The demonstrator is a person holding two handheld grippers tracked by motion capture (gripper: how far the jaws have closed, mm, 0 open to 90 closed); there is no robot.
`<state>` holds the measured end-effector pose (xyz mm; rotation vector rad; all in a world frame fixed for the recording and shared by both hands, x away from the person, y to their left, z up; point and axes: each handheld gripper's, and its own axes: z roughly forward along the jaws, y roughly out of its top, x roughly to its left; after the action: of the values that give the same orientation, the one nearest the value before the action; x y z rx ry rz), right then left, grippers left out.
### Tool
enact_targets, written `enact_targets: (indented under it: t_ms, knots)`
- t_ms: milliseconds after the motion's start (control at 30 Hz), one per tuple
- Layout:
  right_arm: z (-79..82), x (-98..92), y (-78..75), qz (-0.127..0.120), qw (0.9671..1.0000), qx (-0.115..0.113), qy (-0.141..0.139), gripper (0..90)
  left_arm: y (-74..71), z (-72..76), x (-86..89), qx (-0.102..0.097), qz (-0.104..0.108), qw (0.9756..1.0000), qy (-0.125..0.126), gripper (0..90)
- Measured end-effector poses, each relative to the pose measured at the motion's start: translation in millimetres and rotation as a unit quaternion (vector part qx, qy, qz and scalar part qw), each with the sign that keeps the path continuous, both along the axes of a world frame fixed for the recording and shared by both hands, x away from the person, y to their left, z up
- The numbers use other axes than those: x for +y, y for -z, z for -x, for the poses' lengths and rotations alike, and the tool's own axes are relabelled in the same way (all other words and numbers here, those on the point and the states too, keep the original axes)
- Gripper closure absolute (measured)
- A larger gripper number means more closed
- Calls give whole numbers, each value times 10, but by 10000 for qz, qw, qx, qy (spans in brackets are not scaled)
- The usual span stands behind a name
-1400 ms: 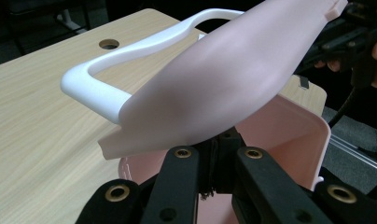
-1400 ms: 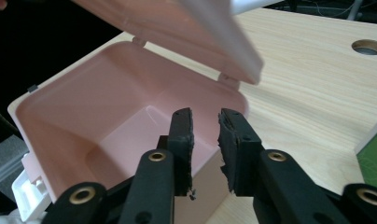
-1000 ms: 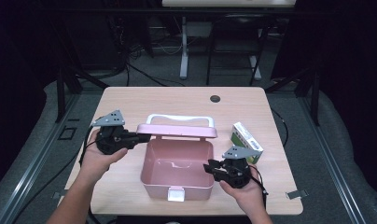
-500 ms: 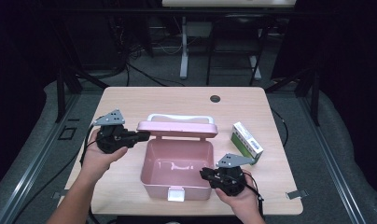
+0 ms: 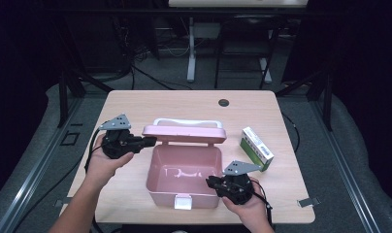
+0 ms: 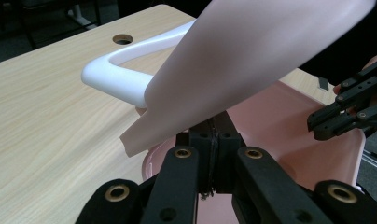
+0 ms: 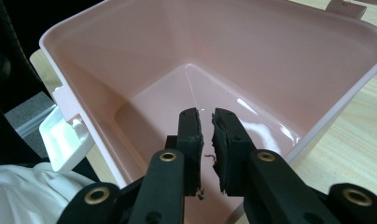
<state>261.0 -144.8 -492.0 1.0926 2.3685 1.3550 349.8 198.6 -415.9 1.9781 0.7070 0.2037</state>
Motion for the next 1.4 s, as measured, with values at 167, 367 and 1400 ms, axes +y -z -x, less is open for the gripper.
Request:
enact_targets:
  t_ms: [167,367,1400]
  knots:
    - [-8,-12,6,-81,10000,36,-25,813,18,-22,8,20,15,10000,22,892]
    - [-21,-27,6,-72,9999,60,-36,829,44,-30,17,-10,64,10000,7,892]
    - [-3,-42,34,-132,9998,-111,-21,848,199,-183,-15,67,-15,9997,-245,890]
